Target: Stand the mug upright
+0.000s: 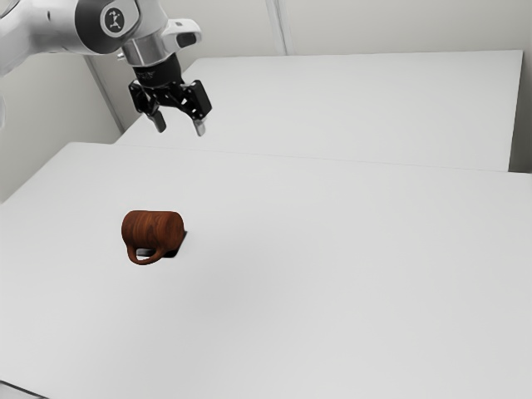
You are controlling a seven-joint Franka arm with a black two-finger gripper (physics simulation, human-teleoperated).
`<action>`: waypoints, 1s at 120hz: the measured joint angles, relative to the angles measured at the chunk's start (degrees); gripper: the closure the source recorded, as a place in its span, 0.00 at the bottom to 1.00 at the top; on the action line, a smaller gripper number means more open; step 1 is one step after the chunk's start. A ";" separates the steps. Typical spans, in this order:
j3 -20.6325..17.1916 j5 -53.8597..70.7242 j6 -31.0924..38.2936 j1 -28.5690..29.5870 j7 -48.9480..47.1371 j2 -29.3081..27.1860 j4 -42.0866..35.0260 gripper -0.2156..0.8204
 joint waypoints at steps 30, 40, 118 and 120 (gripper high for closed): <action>-0.01 -0.21 -0.07 -0.65 0.13 -0.76 -0.70 0.21; -0.02 -0.32 -0.22 -0.80 0.26 -1.60 -1.37 0.21; -0.27 -2.89 -2.19 9.28 3.44 -0.50 -1.07 0.21; -0.28 -2.99 -2.20 9.70 3.55 -0.22 -0.89 0.21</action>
